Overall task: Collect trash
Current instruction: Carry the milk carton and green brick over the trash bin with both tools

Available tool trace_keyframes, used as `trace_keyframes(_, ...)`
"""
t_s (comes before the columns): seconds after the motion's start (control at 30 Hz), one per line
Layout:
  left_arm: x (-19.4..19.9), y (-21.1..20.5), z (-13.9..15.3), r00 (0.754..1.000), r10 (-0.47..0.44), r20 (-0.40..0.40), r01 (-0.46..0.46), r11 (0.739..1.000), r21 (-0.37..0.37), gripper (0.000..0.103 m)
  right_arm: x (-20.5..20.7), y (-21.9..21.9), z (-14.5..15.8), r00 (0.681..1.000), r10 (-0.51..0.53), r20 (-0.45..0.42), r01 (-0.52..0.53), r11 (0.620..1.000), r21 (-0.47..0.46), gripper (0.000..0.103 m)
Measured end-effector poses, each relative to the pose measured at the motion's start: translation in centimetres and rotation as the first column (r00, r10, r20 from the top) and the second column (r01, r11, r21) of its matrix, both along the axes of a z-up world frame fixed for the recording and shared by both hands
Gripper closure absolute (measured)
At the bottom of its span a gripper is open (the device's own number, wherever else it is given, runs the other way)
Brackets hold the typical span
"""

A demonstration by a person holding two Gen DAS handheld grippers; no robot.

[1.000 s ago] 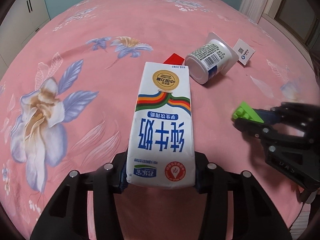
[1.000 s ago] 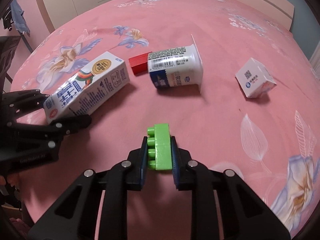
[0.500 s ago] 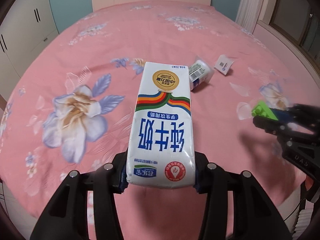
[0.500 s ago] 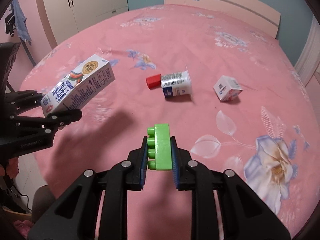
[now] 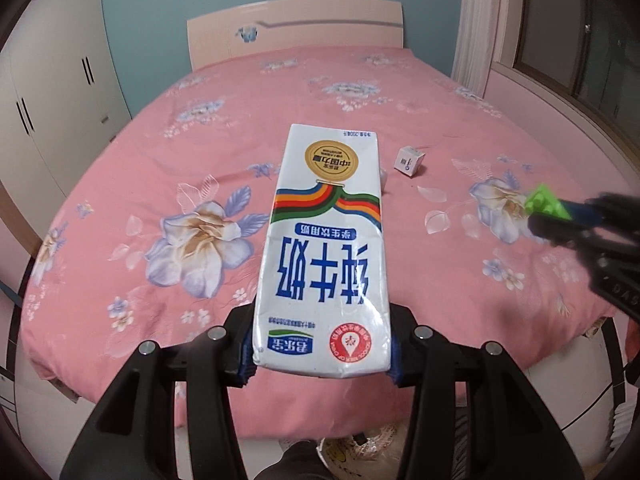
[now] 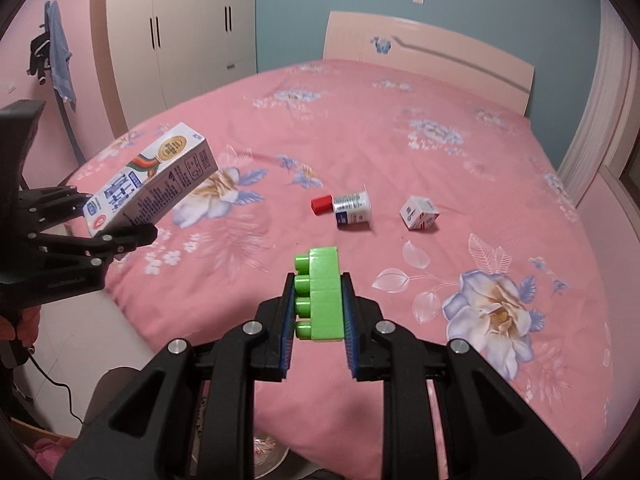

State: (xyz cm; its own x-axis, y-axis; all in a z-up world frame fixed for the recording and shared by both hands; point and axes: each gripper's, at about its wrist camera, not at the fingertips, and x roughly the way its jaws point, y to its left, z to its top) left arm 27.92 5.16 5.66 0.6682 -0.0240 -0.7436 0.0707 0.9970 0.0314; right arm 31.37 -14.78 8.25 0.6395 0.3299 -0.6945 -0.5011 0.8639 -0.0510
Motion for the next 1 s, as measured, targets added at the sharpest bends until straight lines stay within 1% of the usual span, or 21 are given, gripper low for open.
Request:
trace_keyframes(0.23, -4.6, 0.0, 1.9, 0.999, -0.015, 0.039, 0.014, 1.0, 0.017, 0.053, -5.6, -0.5, 2.5, 0.998, 0.009, 0.063, -0.009, 1.0, -0.001, 0.081)
trace_keyframes(0.4, -7.1, -0.2, 2.4, 0.998, -0.024, 0.055, 0.022, 0.999, 0.037, 0.053, -8.7, -0.7, 3.0, 0.997, 0.021, 0.075, -0.021, 1.0, -0.003, 0.081)
trace_keyframes(0.6, -10.1, -0.9, 2.2, 0.996, -0.065, 0.055, 0.061, 0.996, 0.069, 0.053, -11.4, -0.6, 2.8, 0.996, 0.038, 0.081, -0.037, 0.999, -0.005, 0.081)
trace_keyframes(0.8, -12.8, -1.6, 1.6, 0.991, -0.125, 0.054, 0.121, 0.99, 0.076, 0.053, -13.0, -0.4, 2.0, 0.997, 0.049, 0.067, -0.048, 0.999, -0.008, 0.081)
trace_keyframes(1.0, -14.0, -2.5, -0.3, 0.987, -0.157, 0.018, 0.154, 0.984, 0.084, 0.053, -14.4, -0.1, 0.4, 0.997, 0.069, 0.042, -0.069, 0.998, -0.008, 0.081)
